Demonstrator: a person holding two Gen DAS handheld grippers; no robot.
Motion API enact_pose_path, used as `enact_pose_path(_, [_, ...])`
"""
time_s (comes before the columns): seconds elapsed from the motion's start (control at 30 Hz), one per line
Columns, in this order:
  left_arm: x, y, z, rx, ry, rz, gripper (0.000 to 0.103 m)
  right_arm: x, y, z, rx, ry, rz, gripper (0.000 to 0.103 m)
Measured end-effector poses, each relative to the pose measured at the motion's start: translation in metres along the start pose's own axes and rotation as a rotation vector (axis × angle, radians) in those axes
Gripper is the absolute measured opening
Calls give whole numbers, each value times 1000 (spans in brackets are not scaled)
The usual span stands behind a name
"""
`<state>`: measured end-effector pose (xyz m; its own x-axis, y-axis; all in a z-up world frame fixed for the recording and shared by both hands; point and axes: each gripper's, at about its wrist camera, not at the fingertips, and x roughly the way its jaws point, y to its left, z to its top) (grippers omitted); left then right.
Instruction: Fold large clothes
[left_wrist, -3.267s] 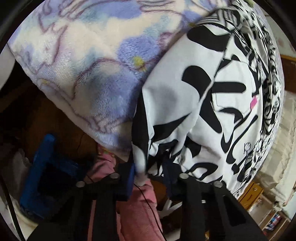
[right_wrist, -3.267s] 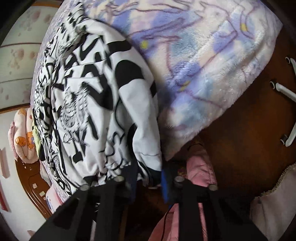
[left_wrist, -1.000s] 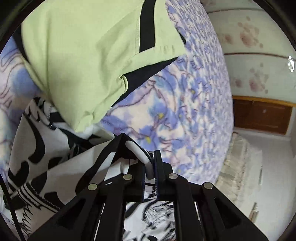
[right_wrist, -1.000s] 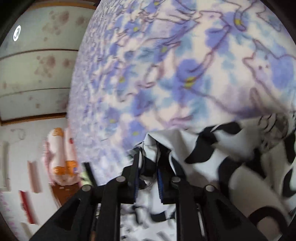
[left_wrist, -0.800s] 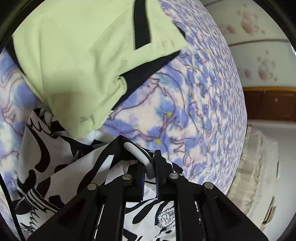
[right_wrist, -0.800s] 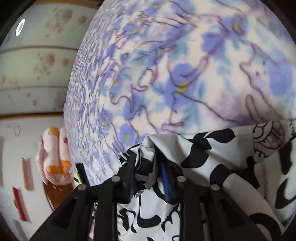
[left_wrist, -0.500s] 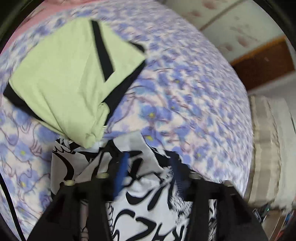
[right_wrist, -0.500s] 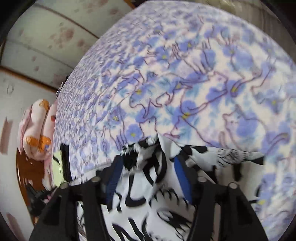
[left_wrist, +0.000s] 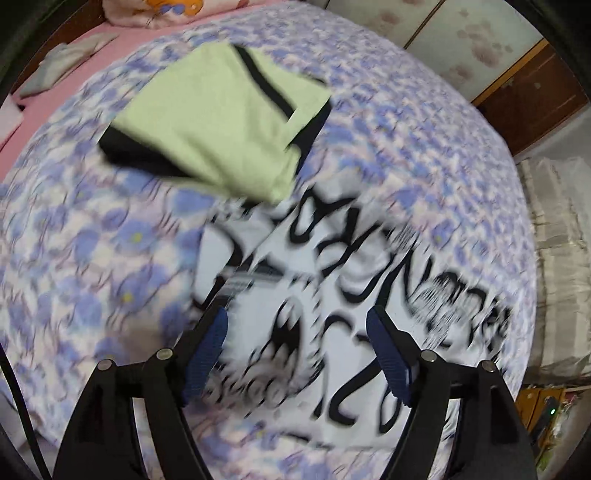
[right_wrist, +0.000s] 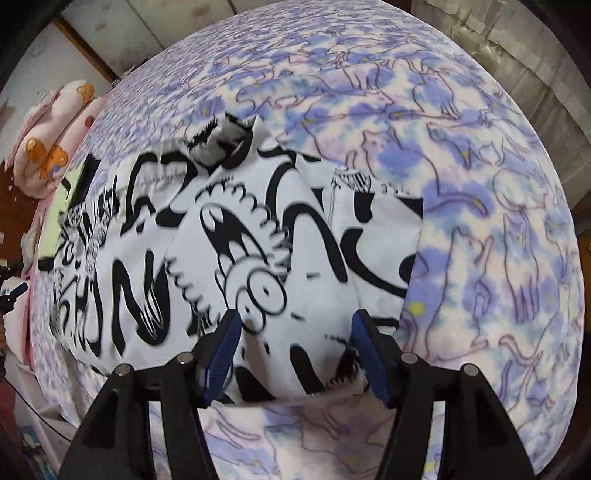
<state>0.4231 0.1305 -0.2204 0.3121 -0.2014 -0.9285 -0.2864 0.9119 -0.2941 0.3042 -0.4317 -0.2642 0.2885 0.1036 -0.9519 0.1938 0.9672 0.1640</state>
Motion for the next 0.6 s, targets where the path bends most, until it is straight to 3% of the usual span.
enact_pose_path(0.23, [26, 12, -37, -7, 91, 73, 76, 16, -7, -4, 13, 38, 6, 61])
enact_pose_path(0.4, [29, -12, -53, 40, 109, 30, 76, 13, -14, -25, 69, 15, -14, 27])
enact_pose_path(0.6, [35, -54, -70, 132, 144, -30, 76, 12, -23, -55, 124, 36, -7, 13])
